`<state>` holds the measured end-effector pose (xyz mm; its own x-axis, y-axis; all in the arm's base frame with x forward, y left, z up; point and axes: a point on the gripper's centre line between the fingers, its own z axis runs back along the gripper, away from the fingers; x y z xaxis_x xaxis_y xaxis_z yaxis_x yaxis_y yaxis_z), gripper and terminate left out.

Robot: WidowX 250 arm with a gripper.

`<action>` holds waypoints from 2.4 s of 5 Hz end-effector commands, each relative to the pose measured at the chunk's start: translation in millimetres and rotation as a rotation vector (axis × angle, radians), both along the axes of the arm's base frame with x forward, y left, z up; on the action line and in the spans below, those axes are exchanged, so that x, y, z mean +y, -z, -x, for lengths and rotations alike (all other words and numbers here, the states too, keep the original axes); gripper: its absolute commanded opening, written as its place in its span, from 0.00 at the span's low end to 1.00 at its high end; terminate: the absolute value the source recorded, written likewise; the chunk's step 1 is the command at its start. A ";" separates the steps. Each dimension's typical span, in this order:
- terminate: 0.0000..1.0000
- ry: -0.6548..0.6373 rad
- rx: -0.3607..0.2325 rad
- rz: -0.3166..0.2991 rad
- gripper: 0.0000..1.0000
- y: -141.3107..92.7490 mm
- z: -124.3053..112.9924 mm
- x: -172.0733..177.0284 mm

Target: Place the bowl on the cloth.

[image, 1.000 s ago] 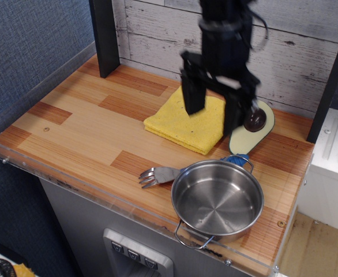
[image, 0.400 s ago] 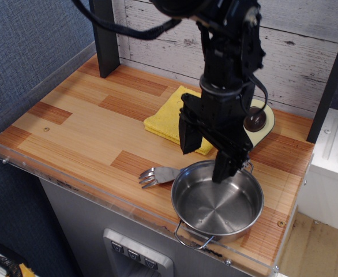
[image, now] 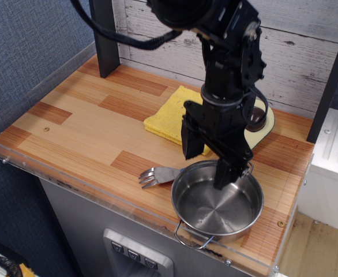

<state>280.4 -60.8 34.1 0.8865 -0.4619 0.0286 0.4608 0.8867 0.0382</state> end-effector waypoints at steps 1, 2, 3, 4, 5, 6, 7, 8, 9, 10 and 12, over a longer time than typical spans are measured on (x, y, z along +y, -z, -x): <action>0.00 -0.019 0.016 0.023 1.00 9.4 -0.7 12.6; 0.00 -0.011 0.017 0.025 1.00 9.9 -0.3 14.6; 0.00 -0.007 0.021 0.026 0.00 9.8 0.5 14.7; 0.00 -0.004 0.020 0.028 0.00 8.6 0.7 14.8; 0.00 0.008 0.008 0.038 0.00 3.5 -1.6 12.4; 0.00 0.089 -0.035 0.066 0.00 -18.2 -13.1 0.7; 0.00 0.234 -0.062 0.124 0.00 -45.8 -27.2 -14.5; 0.00 0.285 -0.106 0.123 0.00 -76.7 -37.2 -14.4; 0.00 0.207 -0.139 0.089 0.00 -94.8 -46.2 21.8; 0.00 0.049 -0.088 0.076 0.00 -90.8 -44.7 72.6; 0.00 -0.124 -0.050 0.096 0.00 -77.0 -42.2 131.4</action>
